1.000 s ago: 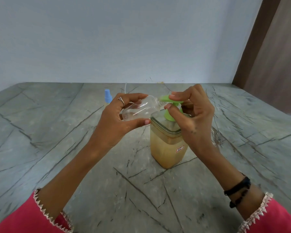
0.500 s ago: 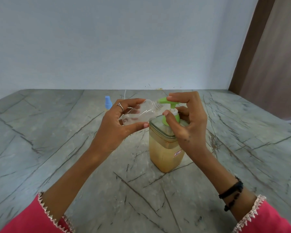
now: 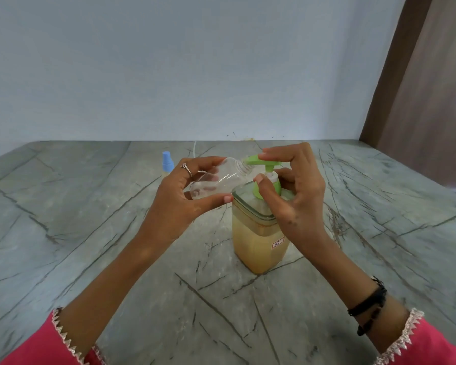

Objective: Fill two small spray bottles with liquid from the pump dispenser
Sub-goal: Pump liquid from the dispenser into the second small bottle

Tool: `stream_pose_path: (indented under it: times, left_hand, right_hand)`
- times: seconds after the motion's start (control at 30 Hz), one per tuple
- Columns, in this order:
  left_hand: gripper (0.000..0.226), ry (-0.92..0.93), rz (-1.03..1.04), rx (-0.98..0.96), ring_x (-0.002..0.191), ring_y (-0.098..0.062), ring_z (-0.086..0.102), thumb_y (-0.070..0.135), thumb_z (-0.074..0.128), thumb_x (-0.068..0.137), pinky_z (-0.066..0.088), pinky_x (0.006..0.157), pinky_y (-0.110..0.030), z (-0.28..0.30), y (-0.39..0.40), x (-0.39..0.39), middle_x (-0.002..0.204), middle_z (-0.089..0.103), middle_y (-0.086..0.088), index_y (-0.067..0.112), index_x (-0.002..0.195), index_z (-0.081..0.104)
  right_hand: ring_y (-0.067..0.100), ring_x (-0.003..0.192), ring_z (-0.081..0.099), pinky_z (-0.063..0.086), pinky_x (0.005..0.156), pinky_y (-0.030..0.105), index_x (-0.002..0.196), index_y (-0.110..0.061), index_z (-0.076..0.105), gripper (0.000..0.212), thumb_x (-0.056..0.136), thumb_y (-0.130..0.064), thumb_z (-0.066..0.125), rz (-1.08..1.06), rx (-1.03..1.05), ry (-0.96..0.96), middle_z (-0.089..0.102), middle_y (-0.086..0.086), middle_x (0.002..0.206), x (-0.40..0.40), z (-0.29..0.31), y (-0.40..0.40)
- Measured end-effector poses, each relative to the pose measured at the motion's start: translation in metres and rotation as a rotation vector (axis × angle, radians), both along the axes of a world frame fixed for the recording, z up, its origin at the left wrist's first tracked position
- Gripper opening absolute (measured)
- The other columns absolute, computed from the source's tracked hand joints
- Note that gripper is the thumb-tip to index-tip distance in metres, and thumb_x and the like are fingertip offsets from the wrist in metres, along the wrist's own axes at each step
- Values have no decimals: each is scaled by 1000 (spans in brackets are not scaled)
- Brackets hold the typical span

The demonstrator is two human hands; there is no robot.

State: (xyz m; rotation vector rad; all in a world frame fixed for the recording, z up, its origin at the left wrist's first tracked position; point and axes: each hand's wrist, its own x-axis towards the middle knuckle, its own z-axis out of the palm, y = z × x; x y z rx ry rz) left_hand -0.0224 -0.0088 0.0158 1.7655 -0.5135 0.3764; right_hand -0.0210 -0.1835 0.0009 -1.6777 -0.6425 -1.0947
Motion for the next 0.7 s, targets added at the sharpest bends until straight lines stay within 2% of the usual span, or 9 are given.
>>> stream_pose_path:
  times: [0.13, 0.27, 0.33, 0.4, 0.47, 0.57, 0.7]
  left_hand:
    - [49, 2, 1, -19, 95, -1, 62, 26, 76, 56, 50, 73, -10, 2, 0, -1, 104, 64, 1, 37, 100, 59]
    - [48, -1, -5, -15, 96, -1, 62, 25, 75, 56, 50, 73, -10, 2, 0, -2, 105, 63, 0, 37, 100, 59]
    - [48, 3, -5, -10, 97, -2, 61, 26, 75, 56, 51, 74, -11, 2, 0, -2, 106, 62, 0, 37, 100, 59]
    - [49, 15, -11, 6, 98, -2, 61, 26, 75, 56, 51, 75, -11, 2, 1, 0, 107, 62, 1, 37, 101, 59]
    - [50, 24, -14, 25, 98, 0, 60, 27, 76, 56, 51, 78, -12, 1, 2, 0, 109, 61, 1, 36, 102, 60]
    - [50, 26, -19, 36, 99, 1, 60, 27, 76, 57, 51, 78, -12, 0, 3, 1, 110, 62, 0, 35, 104, 61]
    - [49, 18, -16, 25, 98, 1, 61, 27, 75, 56, 49, 74, -8, 1, 2, 0, 108, 62, -1, 37, 102, 59]
  right_hand:
    - [8, 82, 61, 49, 63, 18, 104, -20, 58, 31, 81, 0, 64, 11, -26, -12, 55, -5, 102, -1, 1, 1]
    - [5, 70, 61, 44, 60, 11, 102, -19, 62, 33, 79, 5, 65, -6, 3, 5, 58, -9, 100, -2, 2, 1]
    - [2, 72, 61, 46, 61, 11, 96, -18, 63, 32, 77, 6, 66, -4, 25, 11, 60, -7, 96, -3, 4, 1]
    - [5, 74, 62, 47, 60, 14, 89, -20, 64, 30, 74, 6, 67, 0, 60, 27, 62, -4, 88, -2, 6, 2]
    - [12, 67, 60, 48, 52, 23, 82, -20, 65, 27, 72, 5, 66, -7, 78, 42, 58, -1, 76, -1, 8, 2]
    - [17, 63, 56, 46, 49, 30, 79, -18, 64, 25, 71, 6, 65, -24, 50, 36, 51, 0, 70, 1, 9, 2]
    - [5, 73, 58, 46, 58, 16, 91, -18, 62, 26, 75, 3, 65, -59, 3, -2, 57, -4, 90, -1, 4, 2]
